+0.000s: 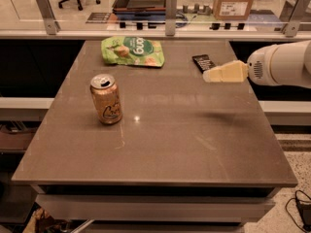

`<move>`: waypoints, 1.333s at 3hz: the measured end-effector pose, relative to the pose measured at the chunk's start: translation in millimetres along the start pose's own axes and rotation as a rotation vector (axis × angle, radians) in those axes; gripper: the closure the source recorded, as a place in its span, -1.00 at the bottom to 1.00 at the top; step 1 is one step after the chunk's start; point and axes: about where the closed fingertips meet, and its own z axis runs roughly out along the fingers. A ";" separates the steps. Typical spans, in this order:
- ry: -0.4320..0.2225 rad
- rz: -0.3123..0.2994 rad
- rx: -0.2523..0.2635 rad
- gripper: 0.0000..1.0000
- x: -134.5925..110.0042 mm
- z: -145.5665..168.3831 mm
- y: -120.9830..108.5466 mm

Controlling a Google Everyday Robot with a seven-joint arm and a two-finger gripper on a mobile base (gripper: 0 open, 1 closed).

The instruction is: Pick rxbar chocolate

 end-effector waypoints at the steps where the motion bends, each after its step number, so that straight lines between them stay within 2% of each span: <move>1: -0.079 -0.023 -0.037 -1.00 -16.1 24.5 -1.1; 2: -0.103 -0.051 -0.078 -1.00 -23.6 46.6 1.3; 4: -0.117 -0.041 -0.086 -1.00 -22.4 62.1 0.8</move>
Offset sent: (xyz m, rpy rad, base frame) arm 0.0720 0.0311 -0.0161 0.0489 -0.1119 0.1568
